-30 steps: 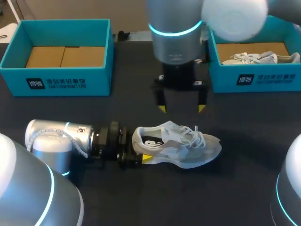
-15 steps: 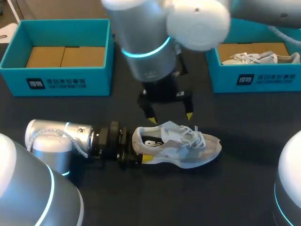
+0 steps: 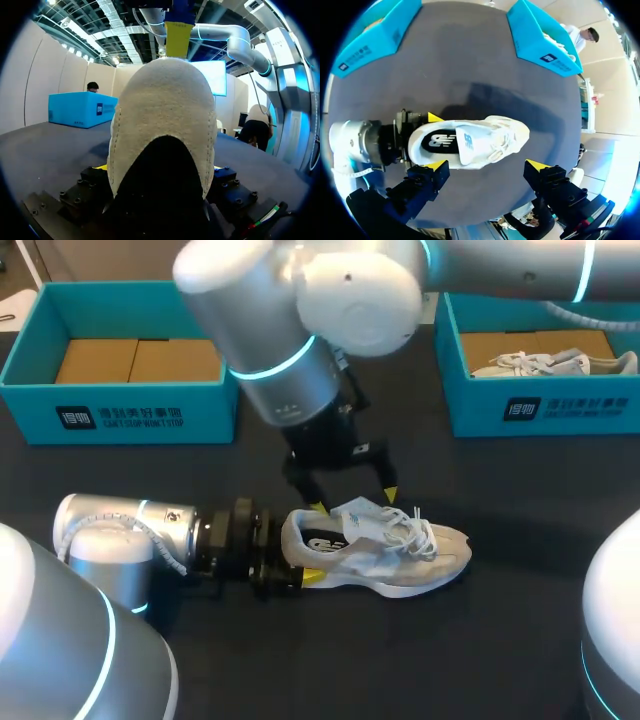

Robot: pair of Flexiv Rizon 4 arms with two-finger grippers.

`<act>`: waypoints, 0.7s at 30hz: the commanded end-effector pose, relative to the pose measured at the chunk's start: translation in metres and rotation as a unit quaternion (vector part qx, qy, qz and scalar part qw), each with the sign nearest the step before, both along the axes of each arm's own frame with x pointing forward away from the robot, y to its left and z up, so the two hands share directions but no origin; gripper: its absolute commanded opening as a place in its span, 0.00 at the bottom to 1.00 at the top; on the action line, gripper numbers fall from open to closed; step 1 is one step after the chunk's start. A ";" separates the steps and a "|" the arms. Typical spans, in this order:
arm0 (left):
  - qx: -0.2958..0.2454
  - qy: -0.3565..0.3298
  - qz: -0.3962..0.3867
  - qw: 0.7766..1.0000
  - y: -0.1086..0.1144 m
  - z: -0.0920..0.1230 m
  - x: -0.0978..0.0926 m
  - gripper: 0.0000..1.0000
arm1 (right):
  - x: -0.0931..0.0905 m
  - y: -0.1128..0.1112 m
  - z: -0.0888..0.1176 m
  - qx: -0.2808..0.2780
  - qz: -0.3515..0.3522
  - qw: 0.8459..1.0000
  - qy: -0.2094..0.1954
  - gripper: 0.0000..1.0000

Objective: Take the shoe out of the shoebox, open the shoe tongue, remove and reinsert the insole, then place the shoe into the shoebox

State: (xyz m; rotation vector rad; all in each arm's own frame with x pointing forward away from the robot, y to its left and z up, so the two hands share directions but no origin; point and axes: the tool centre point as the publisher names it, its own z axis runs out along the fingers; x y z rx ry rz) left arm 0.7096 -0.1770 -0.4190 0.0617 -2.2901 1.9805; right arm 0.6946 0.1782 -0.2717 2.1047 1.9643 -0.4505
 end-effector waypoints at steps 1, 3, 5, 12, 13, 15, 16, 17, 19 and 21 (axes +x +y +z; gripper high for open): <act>0.000 0.000 0.001 1.000 0.000 0.000 0.000 0.00 | -0.004 0.010 -0.014 -0.051 -0.007 0.999 -0.004 1.00; 0.000 0.000 0.001 1.000 0.000 0.000 0.000 0.00 | -0.003 0.009 -0.018 -0.051 -0.004 0.999 -0.002 1.00; 0.000 0.000 0.001 1.000 0.000 0.000 0.000 0.00 | -0.001 0.010 -0.023 -0.053 -0.003 0.999 -0.002 1.00; 0.000 0.000 0.001 1.000 0.000 0.000 0.000 0.00 | 0.005 0.006 -0.041 -0.058 0.015 0.998 0.006 1.00; 0.000 0.000 0.001 1.000 0.000 0.000 0.000 0.00 | 0.006 0.005 -0.042 -0.057 0.016 0.998 0.008 1.00; 0.000 0.000 0.001 1.000 0.000 0.000 0.000 0.00 | 0.008 0.003 -0.045 -0.057 0.019 0.998 0.007 1.00; 0.000 0.000 0.001 1.000 0.000 0.000 0.000 0.00 | 0.009 0.002 -0.046 -0.057 0.020 0.998 0.007 1.00; 0.000 0.000 0.001 1.000 0.000 0.000 0.000 0.00 | 0.010 0.001 -0.048 -0.058 0.021 0.998 0.008 1.00; 0.000 0.000 0.001 1.000 0.000 0.000 0.000 0.00 | 0.012 -0.002 -0.052 -0.062 0.023 0.998 0.012 1.00; 0.000 0.000 0.001 1.000 0.000 0.000 0.000 0.00 | 0.013 -0.005 -0.056 -0.062 0.025 0.998 0.015 1.00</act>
